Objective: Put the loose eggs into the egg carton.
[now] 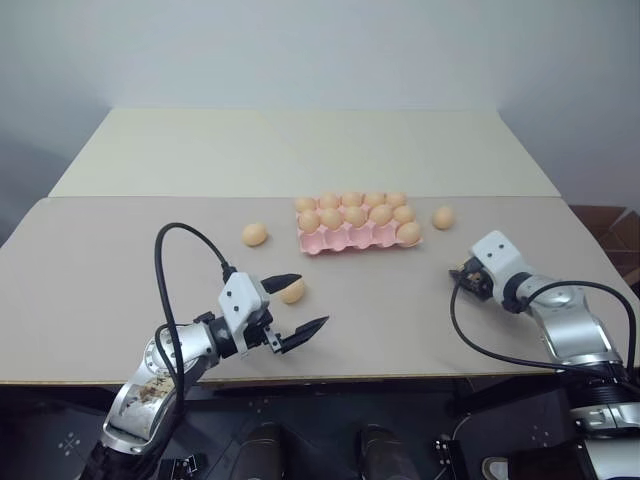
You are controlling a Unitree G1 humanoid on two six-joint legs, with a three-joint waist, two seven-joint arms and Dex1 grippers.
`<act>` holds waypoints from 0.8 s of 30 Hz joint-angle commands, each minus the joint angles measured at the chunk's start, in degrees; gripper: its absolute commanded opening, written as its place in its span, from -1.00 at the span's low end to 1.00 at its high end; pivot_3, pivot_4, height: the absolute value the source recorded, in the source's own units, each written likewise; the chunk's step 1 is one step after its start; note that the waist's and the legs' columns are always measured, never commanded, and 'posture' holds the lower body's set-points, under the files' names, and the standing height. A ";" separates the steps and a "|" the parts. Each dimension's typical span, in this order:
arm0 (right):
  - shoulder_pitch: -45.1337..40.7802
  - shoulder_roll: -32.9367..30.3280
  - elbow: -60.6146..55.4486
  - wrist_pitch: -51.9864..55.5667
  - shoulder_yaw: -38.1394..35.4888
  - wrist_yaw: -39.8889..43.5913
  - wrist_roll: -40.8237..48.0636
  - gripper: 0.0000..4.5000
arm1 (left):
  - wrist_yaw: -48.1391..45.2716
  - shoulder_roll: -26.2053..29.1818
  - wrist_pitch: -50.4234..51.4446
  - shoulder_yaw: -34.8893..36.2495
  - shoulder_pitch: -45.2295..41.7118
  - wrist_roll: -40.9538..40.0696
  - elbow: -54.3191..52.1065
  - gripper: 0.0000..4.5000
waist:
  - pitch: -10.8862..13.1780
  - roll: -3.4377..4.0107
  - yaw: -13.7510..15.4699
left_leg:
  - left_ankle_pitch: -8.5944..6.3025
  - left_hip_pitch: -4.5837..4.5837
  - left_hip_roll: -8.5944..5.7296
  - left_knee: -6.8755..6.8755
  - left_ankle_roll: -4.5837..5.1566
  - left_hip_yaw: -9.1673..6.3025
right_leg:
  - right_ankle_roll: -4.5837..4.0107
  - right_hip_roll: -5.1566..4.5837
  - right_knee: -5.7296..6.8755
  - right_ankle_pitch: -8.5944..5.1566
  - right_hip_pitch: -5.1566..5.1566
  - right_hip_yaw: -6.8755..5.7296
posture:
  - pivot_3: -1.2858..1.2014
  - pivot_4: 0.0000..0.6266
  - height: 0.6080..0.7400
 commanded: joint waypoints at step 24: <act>-12.52 26.36 -14.12 7.91 -0.67 -16.40 5.32 -0.25 | 3.59 3.07 7.07 6.69 1.29 -0.98 -7.60 1.00 | 0.01 0.02 -0.08 | 0.01 -0.04 0.04 -0.01 -0.01 -0.03 | -0.03 0.00 0.08 0.02 -0.10 -0.05 | 0.03 -0.52 1.00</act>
